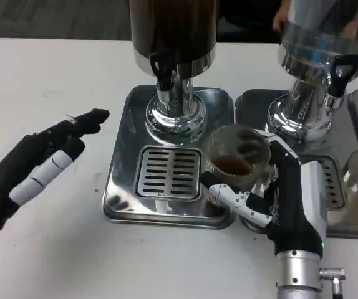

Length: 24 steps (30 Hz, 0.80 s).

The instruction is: Grasp the cup under the faucet to collect the drink, then remove the cup.

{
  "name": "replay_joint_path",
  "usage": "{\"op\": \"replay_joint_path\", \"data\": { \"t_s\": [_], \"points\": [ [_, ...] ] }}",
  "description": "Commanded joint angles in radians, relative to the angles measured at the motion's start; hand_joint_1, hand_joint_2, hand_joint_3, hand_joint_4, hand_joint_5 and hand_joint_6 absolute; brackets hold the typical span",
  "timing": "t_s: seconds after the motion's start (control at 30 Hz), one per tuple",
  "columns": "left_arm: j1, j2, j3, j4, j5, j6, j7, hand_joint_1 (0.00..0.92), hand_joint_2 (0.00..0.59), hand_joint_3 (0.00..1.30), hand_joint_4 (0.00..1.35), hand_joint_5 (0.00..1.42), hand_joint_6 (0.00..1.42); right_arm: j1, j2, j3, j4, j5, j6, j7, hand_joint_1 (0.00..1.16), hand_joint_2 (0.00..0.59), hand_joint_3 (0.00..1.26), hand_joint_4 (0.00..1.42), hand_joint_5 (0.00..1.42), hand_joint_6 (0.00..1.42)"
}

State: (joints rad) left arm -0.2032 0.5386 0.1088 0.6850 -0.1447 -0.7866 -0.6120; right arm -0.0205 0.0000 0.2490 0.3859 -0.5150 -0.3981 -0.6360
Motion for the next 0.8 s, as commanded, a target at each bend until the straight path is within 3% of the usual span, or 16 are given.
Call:
{"op": "replay_joint_path", "data": {
  "t_s": [0.03, 0.43, 0.8],
  "points": [
    [0.022, -0.007, -0.025, -0.026, 0.022, -0.034, -0.019, 0.0, 0.173, 0.2, 0.13, 0.15, 0.09, 0.034, -0.003, -0.005, -0.089, -0.003, -0.005, 0.018, 1.02, 0.122, 0.83, 0.89, 1.06, 1.36],
    [0.063, 0.024, -0.054, -0.084, 0.061, -0.105, -0.019, 0.0, 0.16, 0.17, 0.08, 0.1, 0.07, 0.164, -0.022, -0.029, -0.304, 0.014, 0.044, 0.143, 1.05, 0.125, 0.89, 0.95, 1.1, 1.38],
    [0.148, 0.105, -0.066, -0.233, 0.06, -0.205, -0.066, 0.0, 0.148, 0.15, 0.04, 0.06, 0.06, 0.282, -0.046, -0.057, -0.521, 0.044, 0.069, 0.263, 1.06, 0.127, 0.91, 0.96, 1.1, 1.36]
  ]
}}
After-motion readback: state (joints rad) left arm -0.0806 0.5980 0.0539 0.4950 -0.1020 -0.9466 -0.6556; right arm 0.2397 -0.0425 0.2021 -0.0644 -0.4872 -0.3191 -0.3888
